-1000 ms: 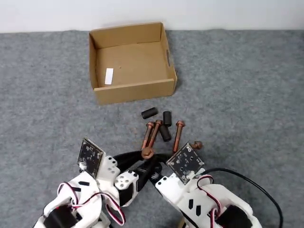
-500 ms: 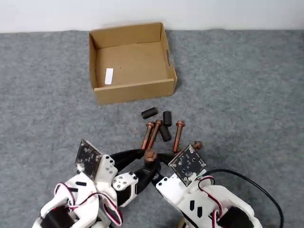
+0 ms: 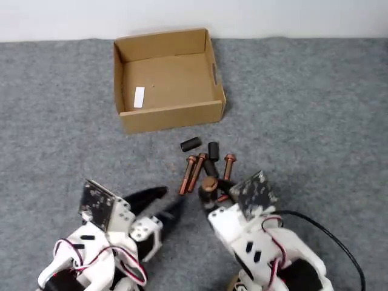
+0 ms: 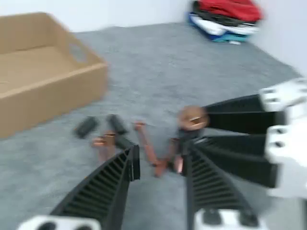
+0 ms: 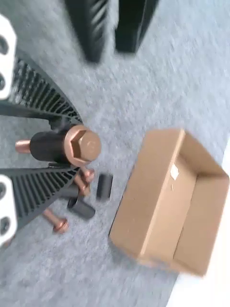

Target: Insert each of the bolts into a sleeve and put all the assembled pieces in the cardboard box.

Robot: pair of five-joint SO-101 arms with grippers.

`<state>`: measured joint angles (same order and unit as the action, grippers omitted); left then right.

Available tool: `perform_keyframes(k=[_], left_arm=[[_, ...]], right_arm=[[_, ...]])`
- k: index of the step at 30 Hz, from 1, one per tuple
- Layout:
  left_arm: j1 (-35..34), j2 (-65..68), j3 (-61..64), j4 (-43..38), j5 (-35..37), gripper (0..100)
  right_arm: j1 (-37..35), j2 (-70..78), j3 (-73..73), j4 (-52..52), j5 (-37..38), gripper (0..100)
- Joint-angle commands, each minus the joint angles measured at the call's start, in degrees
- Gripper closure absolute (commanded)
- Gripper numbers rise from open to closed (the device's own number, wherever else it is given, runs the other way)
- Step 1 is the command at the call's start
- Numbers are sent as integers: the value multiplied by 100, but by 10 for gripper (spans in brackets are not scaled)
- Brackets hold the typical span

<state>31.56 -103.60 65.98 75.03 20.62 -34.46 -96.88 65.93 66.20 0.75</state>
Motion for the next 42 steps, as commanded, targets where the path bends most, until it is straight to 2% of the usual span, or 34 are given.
perform_keyframes(k=[1,6,9,17,25,36,42], left_arm=[[-985,-9,-136,0,-299,999],[-1943,-9,752,-299,-325,995],[-2312,-9,1376,-800,-325,995],[-2497,18,3073,-2022,-299,995],[-2505,18,3046,-1864,-290,995],[-2505,26,3046,-1776,-290,995],[-2505,26,3046,-1776,-290,995]], right_arm=[[505,954,-545,-558,-185,989],[857,2993,-1626,-1235,-695,989],[1042,4180,-2321,-1789,-835,989],[1376,6985,-4378,-2782,-897,989],[1499,9446,-6681,-3099,-888,989],[1622,12760,-9626,-3037,-853,989],[1631,13965,-10479,-2062,-686,988]])
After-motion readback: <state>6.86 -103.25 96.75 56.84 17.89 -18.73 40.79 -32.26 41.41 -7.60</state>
